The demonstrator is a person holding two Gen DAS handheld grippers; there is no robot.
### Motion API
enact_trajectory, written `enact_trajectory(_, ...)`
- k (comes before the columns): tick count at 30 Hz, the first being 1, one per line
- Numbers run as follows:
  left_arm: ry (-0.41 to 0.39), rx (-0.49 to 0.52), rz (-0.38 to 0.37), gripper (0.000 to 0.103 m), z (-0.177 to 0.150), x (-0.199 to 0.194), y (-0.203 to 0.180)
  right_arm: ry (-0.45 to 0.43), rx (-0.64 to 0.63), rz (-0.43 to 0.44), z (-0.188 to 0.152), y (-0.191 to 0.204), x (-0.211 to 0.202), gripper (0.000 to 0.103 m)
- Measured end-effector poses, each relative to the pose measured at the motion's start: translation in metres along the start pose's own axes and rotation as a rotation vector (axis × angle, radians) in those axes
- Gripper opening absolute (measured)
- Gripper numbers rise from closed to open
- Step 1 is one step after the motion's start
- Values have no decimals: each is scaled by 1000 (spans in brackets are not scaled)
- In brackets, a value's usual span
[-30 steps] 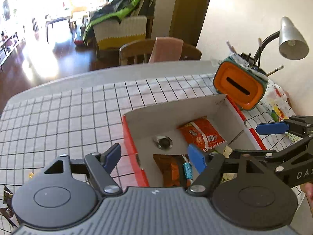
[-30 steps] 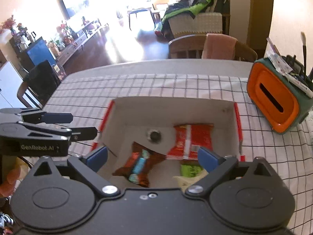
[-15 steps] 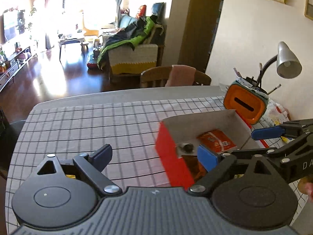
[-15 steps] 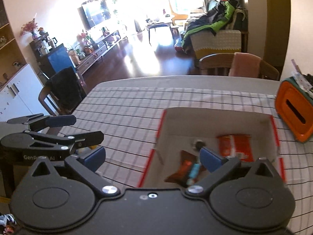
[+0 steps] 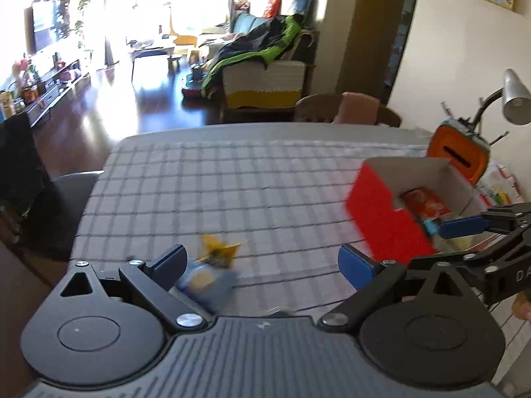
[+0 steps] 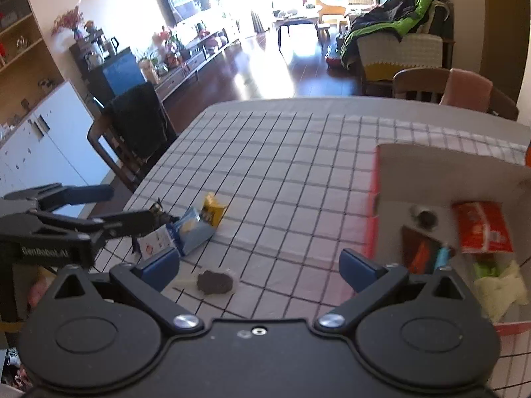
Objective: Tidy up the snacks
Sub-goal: 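Withdraw both tools from the box back toward the snack pile, then grasp the chocolate treat in clear wrap with the right tool while the left tool grasps the dark chocolate packet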
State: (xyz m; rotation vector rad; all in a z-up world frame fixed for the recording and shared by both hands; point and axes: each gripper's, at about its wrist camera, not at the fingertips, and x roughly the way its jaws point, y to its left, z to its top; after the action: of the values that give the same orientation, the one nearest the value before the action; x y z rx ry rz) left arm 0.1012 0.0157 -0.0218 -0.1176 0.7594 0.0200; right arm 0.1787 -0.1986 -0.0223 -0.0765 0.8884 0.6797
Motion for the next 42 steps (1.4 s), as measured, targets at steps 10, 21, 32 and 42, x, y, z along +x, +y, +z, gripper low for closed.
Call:
enact_trajectory(10,70,-3,44,98,-25,12,66,92,12,-23,-22,38,43,103)
enact_trajectory(21,146,-25,56,98,-47,46,124,166,135,-104,-38,64,97,101)
enact_trajectory(32,187,-113,72,98,-40,71,159,206,289,-315,-37,78,155,95)
enact_trajectory(42,269,-221,31,82,-37,98,175,209,316,-438,-38,89,176,88)
